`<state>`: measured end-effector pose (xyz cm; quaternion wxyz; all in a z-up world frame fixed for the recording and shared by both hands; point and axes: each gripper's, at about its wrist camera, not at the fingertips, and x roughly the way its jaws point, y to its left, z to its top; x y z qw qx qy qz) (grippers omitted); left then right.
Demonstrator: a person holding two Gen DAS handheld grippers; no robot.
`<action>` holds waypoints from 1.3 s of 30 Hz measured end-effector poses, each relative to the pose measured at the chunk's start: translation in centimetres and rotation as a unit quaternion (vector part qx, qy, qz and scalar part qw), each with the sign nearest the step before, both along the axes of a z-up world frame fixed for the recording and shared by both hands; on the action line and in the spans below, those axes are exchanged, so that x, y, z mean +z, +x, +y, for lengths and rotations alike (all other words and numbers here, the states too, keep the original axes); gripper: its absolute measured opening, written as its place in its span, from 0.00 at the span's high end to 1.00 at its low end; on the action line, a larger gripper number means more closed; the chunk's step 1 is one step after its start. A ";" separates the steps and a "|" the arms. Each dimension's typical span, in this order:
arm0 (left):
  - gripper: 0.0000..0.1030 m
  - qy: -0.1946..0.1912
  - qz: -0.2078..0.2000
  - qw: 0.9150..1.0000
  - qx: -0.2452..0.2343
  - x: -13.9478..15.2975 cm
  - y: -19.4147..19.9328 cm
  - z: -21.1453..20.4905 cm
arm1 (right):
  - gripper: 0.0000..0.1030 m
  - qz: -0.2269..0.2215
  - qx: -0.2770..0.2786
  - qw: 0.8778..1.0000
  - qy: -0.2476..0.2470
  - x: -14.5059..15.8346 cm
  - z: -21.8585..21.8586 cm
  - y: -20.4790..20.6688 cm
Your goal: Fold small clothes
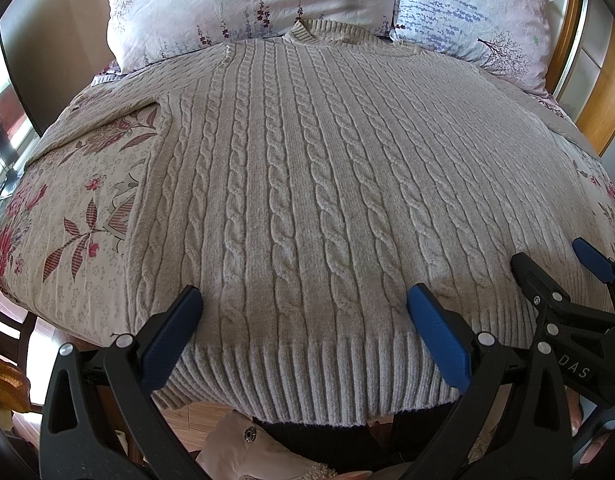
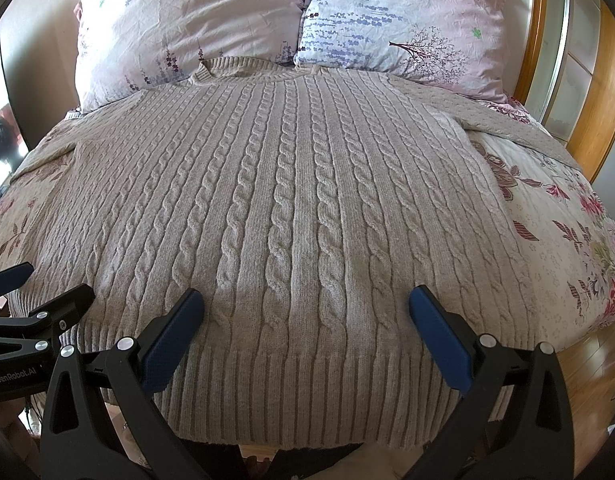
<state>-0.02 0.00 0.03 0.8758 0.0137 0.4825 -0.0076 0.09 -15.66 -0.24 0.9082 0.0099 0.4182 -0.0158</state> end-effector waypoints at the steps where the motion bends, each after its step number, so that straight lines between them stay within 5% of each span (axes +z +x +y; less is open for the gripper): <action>1: 0.02 0.000 0.000 1.000 0.000 0.0 0.0 0.0 | 0.01 0.000 0.000 1.000 0.000 0.0 0.0 0.0; 14: 0.02 0.002 0.005 1.000 -0.002 0.0 0.2 -0.1 | 0.01 0.010 0.022 1.000 -0.003 0.0 -0.1 0.7; 24: 0.02 0.001 -0.008 0.999 -0.033 0.5 1.7 0.2 | 0.01 -0.019 0.106 0.994 0.022 0.6 -2.1 1.4; 29: 0.02 0.031 -0.077 0.996 -0.046 2.9 3.7 0.0 | 0.01 -0.045 0.036 0.994 0.088 3.9 -8.1 4.5; 34: 0.02 0.015 -0.109 0.992 -0.056 5.6 6.8 -0.1 | 0.04 -0.061 -0.080 0.977 0.187 6.5 -18.0 8.5; 39: 0.02 -0.045 -0.084 0.995 -0.041 5.8 10.4 0.0 | 0.30 -0.051 -0.208 0.945 0.245 6.1 -26.9 11.7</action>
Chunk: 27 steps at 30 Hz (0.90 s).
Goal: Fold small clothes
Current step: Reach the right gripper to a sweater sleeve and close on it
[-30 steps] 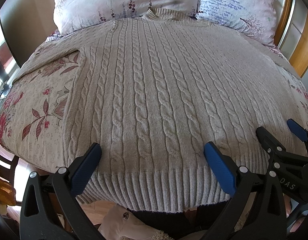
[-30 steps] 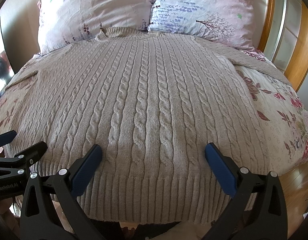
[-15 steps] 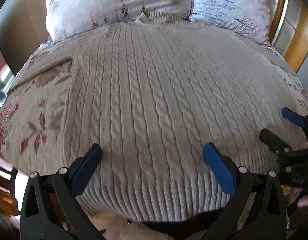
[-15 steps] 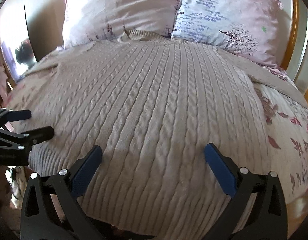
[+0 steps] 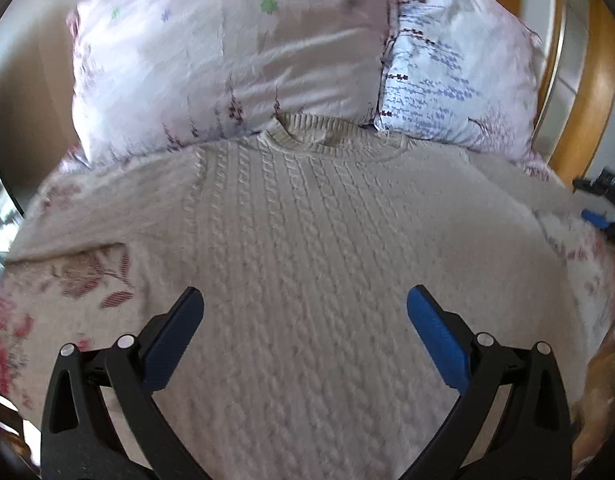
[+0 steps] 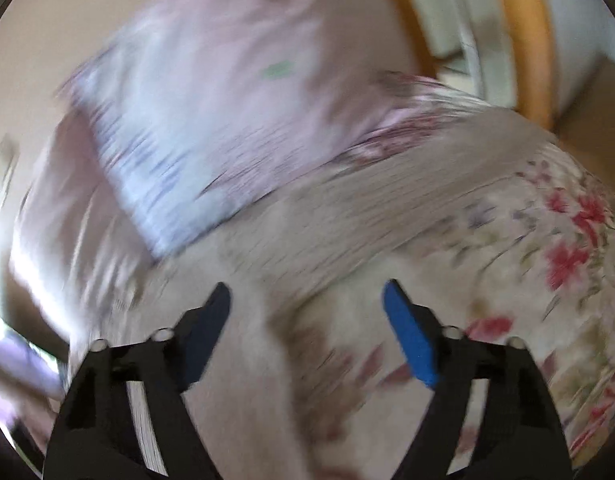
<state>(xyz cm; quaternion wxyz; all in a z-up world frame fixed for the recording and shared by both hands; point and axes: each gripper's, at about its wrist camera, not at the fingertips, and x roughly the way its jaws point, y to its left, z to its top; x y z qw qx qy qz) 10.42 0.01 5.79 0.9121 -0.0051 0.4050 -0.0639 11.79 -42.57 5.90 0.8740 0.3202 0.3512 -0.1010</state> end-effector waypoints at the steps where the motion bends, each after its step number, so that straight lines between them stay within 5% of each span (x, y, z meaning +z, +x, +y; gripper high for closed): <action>1: 0.02 -0.013 0.007 1.000 0.002 -0.3 0.4 0.0 | 0.33 0.006 -0.018 1.000 0.013 -0.4 -1.3 0.4; 4: 0.02 -0.037 0.029 0.999 0.012 -1.2 2.1 -0.2 | 0.42 0.023 -0.064 0.996 0.058 -2.0 -4.2 1.4; 10: 0.02 -0.011 0.015 1.000 0.008 -2.1 3.0 -1.2 | 0.48 0.052 -0.120 0.986 0.099 -4.8 -7.3 2.2; 22: 0.02 -0.050 0.021 0.999 0.005 -3.3 4.2 0.1 | 0.66 0.040 -0.142 0.987 0.064 -5.7 -8.0 3.4; 27: 0.02 -0.060 0.026 0.998 0.007 -3.6 4.7 0.5 | 0.85 0.045 -0.138 0.989 0.019 -5.7 -7.6 4.0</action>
